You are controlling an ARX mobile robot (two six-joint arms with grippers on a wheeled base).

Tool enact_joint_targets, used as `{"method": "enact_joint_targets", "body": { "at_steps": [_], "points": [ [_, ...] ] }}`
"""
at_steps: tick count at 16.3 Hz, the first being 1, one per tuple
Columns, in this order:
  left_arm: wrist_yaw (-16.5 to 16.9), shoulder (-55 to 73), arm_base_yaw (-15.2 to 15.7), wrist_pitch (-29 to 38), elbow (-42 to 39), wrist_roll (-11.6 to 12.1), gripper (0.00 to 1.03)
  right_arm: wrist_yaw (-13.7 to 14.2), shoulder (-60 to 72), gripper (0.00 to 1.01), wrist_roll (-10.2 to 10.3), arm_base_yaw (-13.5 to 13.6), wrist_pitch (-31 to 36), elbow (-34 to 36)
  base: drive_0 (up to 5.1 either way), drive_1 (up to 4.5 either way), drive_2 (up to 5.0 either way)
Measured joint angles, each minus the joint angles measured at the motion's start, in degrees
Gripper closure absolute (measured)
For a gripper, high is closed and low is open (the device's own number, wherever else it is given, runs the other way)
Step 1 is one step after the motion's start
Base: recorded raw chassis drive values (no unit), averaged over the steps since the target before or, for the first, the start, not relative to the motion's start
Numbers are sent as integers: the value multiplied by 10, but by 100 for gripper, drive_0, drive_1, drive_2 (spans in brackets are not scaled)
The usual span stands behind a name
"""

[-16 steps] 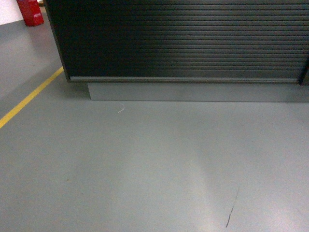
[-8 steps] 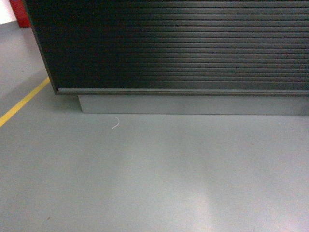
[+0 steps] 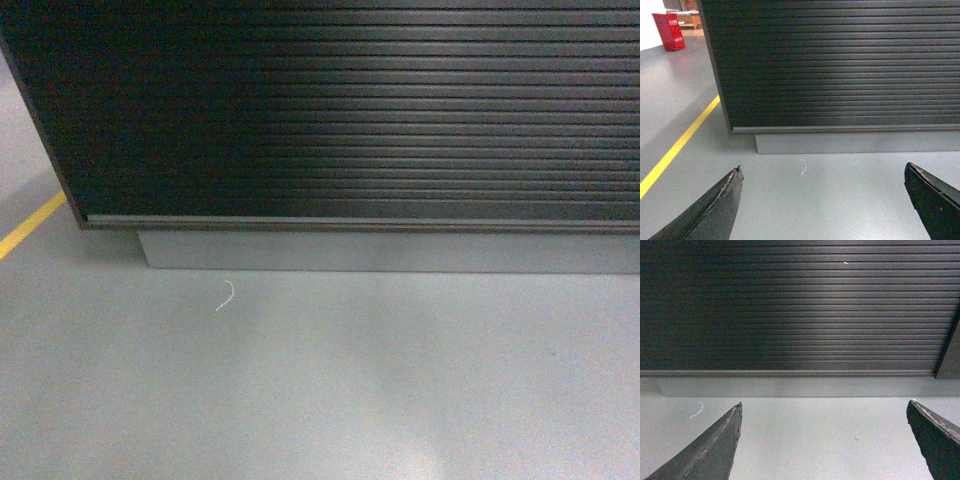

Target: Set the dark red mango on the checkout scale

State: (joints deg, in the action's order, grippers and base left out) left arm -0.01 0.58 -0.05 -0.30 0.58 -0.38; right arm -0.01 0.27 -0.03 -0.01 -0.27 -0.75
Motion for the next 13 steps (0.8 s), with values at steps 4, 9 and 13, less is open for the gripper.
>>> {"method": "enact_joint_targets", "body": {
  "at_steps": [4, 9, 13],
  "points": [
    [0, 0, 0, 1, 0, 0, 5, 0, 0, 3, 0, 0, 0, 0, 3, 226, -220],
    [0, 0, 0, 1, 0, 0, 5, 0, 0, 3, 0, 0, 0, 0, 1, 229, -228],
    [0, 0, 0, 1, 0, 0, 5, 0, 0, 3, 0, 0, 0, 0, 16, 259, -228]
  ]
}}
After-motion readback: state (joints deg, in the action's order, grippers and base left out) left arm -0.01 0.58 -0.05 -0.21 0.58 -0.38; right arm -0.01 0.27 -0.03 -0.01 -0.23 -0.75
